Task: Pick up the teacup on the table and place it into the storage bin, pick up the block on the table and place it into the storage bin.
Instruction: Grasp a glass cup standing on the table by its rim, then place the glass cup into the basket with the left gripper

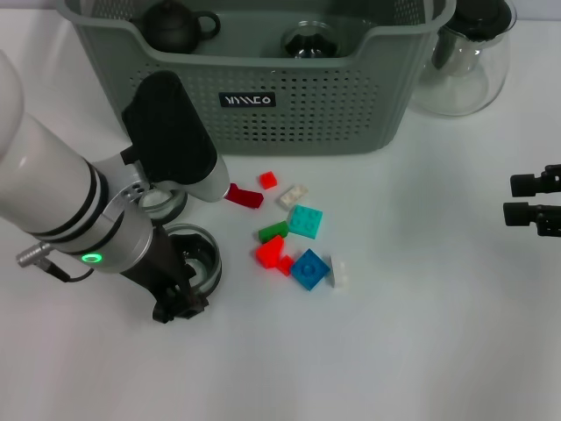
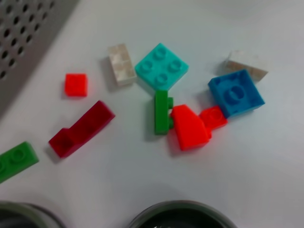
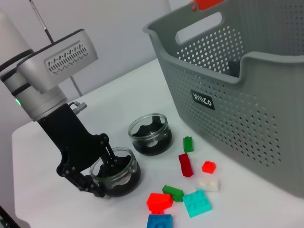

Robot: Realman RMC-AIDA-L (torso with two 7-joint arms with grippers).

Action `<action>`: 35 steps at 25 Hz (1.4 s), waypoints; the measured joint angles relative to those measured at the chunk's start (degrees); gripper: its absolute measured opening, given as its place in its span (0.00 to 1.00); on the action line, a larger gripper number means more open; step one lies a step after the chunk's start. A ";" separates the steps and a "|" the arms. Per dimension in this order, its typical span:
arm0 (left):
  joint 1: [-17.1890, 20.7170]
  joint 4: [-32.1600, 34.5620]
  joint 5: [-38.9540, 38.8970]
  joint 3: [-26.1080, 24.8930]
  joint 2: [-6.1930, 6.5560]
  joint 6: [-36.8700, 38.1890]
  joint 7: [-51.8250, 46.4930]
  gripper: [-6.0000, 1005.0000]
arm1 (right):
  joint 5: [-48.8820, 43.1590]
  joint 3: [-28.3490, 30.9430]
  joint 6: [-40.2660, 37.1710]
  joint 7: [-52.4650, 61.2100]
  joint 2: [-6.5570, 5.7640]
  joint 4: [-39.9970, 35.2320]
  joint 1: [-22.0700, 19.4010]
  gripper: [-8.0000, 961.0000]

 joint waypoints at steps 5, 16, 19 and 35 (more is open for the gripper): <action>-0.06 0.57 1.09 0.69 0.04 -0.16 -1.66 0.44 | -0.12 0.00 0.09 -0.12 -0.08 0.54 -0.16 0.53; -1.07 3.50 -9.05 -7.29 0.21 9.81 4.46 0.07 | -0.25 0.17 0.00 -0.17 -0.17 0.54 -0.18 0.53; -5.04 -2.81 -24.15 -22.52 0.34 18.53 13.30 0.05 | -0.28 0.18 -0.03 -0.18 -0.18 0.53 -0.21 0.53; -27.77 -37.21 -57.38 -47.96 13.55 -1.79 15.13 0.07 | 0.11 2.30 -1.27 -2.88 0.37 1.14 0.24 0.53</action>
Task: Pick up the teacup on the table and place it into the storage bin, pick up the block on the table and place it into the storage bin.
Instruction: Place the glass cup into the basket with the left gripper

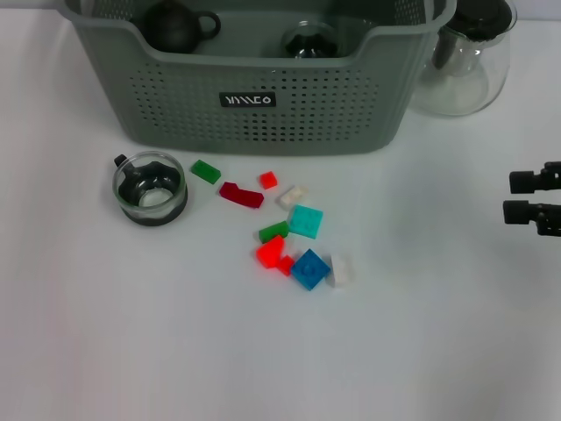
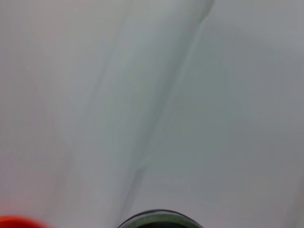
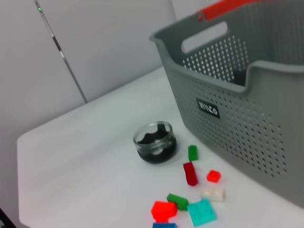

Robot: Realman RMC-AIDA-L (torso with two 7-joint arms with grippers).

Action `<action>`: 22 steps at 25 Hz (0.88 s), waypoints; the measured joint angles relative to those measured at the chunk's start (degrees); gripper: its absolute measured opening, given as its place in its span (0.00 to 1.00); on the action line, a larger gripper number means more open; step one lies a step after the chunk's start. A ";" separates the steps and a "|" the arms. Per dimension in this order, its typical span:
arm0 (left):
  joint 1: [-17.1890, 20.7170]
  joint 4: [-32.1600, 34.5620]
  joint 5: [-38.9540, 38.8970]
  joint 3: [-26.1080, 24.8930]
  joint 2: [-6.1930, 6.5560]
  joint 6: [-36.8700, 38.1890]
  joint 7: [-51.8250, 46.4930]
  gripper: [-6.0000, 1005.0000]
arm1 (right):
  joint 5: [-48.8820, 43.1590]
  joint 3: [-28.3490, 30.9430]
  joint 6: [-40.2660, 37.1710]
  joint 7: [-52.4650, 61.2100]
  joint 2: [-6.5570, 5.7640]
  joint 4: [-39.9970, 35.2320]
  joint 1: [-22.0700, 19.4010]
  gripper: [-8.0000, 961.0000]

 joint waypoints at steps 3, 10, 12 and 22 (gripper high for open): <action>-6.20 -1.27 12.31 8.45 2.68 -11.99 -10.43 0.08 | 0.03 0.55 -0.09 -1.17 0.06 1.35 0.33 0.53; -20.20 -13.72 39.36 12.46 1.63 -20.04 -21.02 0.09 | 4.32 3.52 -2.17 -9.14 0.03 5.64 -0.17 0.53; -21.99 -15.35 43.89 12.64 -0.02 -21.88 -21.83 0.09 | 5.63 4.62 -3.44 -12.79 -0.10 8.00 -0.46 0.53; -23.27 -19.83 63.01 13.03 -9.72 -36.14 -23.56 0.11 | 5.58 5.34 -4.62 -15.93 -0.51 11.50 -1.11 0.53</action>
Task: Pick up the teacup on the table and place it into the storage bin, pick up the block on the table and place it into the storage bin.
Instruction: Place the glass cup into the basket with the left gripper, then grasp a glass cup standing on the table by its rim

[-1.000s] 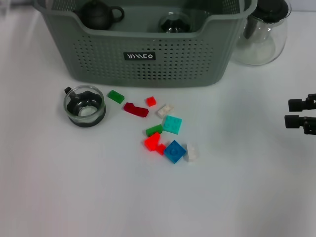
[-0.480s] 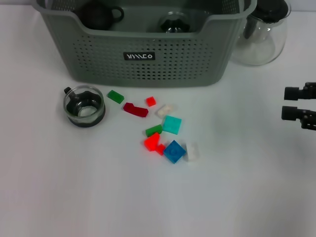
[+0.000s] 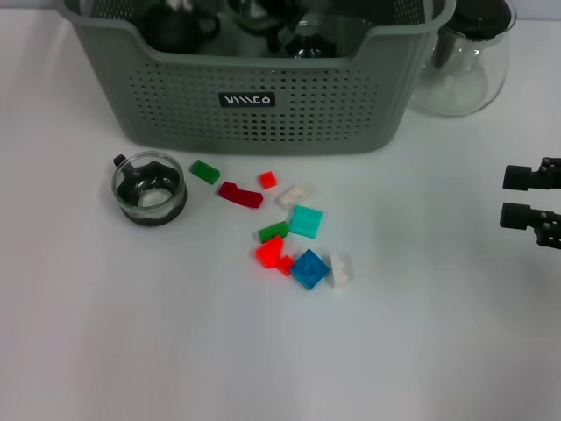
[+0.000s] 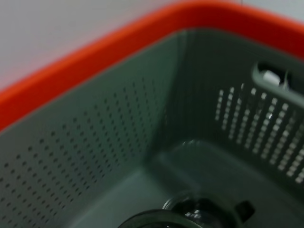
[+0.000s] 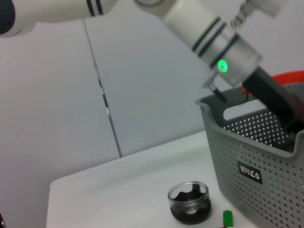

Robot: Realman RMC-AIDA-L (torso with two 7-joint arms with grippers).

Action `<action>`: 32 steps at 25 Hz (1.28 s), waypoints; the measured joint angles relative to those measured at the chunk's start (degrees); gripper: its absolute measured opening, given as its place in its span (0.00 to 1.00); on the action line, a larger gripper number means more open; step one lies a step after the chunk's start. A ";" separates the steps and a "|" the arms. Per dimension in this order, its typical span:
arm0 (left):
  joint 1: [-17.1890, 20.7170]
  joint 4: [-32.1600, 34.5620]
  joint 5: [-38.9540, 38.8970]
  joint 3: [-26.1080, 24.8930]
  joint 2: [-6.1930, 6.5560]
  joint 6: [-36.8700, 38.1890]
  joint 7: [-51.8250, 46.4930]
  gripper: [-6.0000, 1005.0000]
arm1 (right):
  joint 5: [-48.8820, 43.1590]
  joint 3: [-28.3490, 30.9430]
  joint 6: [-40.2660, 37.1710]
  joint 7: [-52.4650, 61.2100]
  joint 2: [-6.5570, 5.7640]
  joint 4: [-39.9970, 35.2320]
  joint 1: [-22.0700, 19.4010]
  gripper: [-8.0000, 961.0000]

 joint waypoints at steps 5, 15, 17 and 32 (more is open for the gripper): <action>-0.80 -2.88 2.33 0.62 -0.74 -2.00 -1.46 0.12 | -0.07 0.00 -0.12 0.31 0.06 0.02 -0.27 0.53; 7.75 17.15 -5.17 -1.95 -2.54 7.26 -0.63 0.34 | 0.14 0.46 -0.20 0.35 -0.01 0.02 -1.35 0.53; 13.80 29.46 -15.84 -4.37 -2.96 13.73 3.79 0.34 | 0.20 1.06 -0.20 0.35 -0.03 0.02 -1.42 0.53; 43.63 33.96 -61.61 -17.38 5.87 61.00 41.99 0.44 | 0.19 1.58 -0.24 0.78 -0.06 -0.02 -0.63 0.53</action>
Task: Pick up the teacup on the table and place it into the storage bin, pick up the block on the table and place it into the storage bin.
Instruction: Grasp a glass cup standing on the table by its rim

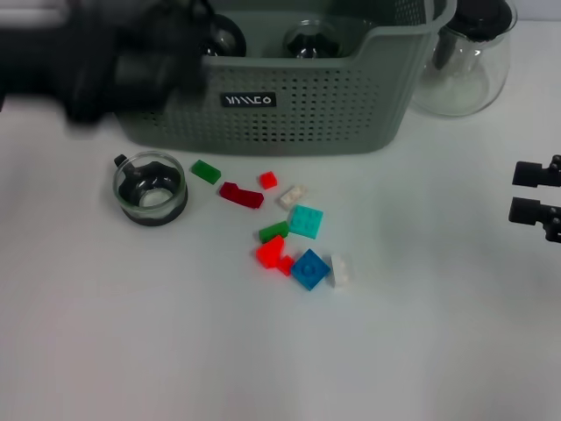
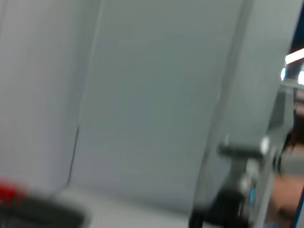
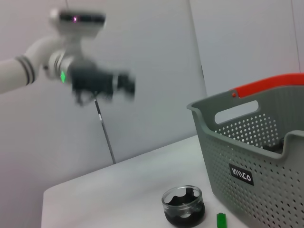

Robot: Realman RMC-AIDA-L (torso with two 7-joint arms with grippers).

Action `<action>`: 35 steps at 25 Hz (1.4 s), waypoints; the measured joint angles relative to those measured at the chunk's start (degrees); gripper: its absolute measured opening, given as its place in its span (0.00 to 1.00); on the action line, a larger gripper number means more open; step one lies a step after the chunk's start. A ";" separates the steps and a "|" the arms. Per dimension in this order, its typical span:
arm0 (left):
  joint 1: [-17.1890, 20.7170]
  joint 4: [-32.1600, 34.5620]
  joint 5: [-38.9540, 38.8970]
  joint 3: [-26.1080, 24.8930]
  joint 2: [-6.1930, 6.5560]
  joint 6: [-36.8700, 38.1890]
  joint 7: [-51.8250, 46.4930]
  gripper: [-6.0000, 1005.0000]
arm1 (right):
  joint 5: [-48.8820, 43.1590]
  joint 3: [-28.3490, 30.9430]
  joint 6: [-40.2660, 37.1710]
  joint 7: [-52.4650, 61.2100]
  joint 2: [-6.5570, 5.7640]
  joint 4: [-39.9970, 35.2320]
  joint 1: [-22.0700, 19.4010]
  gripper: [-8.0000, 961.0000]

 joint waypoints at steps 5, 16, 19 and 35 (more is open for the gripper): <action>5.46 1.23 12.76 -0.21 -2.46 -3.40 6.39 0.48 | 0.04 0.00 -0.17 1.10 -0.05 -0.22 0.26 0.53; 5.15 11.73 31.45 8.11 -9.35 -13.78 8.38 0.60 | -0.16 -0.01 0.09 1.75 -0.21 -0.17 0.87 0.53; 4.10 12.07 35.51 12.47 -9.25 -19.22 4.02 0.61 | -0.20 -0.01 0.18 1.76 -0.32 -0.02 0.98 0.53; 1.50 6.52 45.32 18.34 -9.41 -21.31 -1.08 0.59 | -0.22 -0.12 0.28 1.77 -0.39 0.40 0.75 0.53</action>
